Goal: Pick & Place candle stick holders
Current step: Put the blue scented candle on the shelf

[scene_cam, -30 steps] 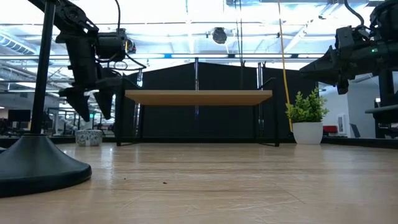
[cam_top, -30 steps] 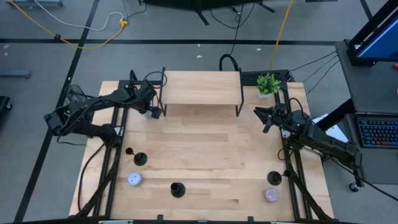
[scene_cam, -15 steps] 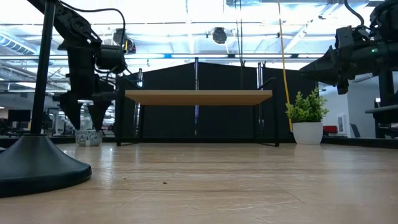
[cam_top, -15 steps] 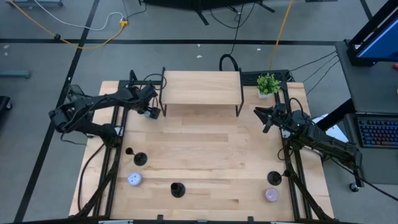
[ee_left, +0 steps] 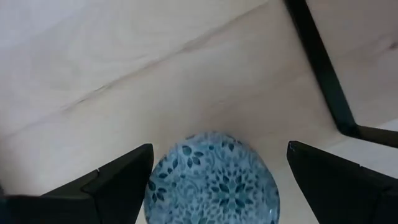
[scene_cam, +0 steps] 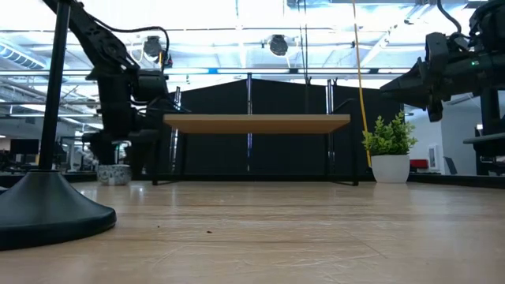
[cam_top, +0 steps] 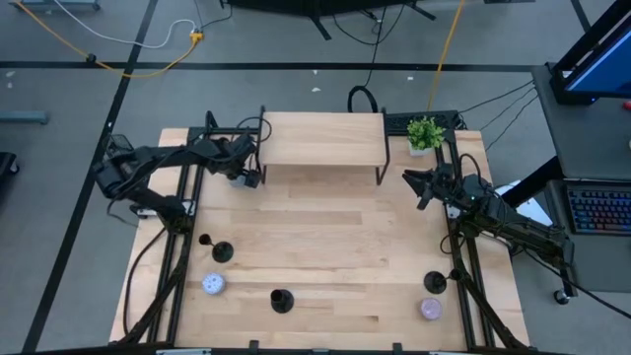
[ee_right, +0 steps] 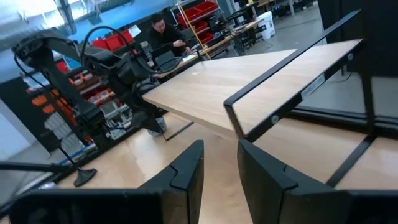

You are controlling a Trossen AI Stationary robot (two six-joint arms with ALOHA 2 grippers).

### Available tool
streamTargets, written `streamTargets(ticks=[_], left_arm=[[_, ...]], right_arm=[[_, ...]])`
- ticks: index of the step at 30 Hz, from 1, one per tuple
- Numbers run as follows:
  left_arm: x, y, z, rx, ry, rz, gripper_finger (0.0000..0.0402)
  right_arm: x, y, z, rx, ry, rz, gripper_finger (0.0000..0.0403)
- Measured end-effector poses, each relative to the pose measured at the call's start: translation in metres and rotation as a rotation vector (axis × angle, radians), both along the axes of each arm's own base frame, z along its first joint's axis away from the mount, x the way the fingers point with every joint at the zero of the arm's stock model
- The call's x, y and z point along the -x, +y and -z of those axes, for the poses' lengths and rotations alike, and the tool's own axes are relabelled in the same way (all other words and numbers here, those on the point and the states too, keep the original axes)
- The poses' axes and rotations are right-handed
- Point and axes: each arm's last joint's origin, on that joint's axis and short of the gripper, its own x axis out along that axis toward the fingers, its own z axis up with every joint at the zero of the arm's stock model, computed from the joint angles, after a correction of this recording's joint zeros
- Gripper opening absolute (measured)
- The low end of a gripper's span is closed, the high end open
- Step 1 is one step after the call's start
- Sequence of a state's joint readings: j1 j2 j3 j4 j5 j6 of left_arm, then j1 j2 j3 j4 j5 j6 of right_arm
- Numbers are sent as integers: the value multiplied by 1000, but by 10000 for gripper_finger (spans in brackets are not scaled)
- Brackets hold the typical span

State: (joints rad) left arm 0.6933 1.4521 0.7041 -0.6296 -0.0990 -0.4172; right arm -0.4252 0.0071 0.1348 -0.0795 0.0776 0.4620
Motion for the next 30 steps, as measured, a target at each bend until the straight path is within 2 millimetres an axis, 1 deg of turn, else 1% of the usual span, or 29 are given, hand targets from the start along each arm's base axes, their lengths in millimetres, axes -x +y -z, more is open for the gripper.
streamTargets(ticks=[5,11,14,22,28,30], left_arm=[[-1,0,6,55,-11,-9,374],[5,-6,6,101,52,-13,366],[4,-5,6,94,45,-6,360],[0,-2,5,56,-2,-9,330],[0,-2,5,60,-5,-3,304],[0,-2,5,64,-2,-3,300]], right_arm=[[0,0,0,-5,-3,0,89],[0,0,0,-5,-2,1,89],[0,0,0,-5,-3,1,89],[0,0,0,-5,-2,1,89],[0,0,0,-5,-2,0,89],[0,0,0,-5,-2,0,89]])
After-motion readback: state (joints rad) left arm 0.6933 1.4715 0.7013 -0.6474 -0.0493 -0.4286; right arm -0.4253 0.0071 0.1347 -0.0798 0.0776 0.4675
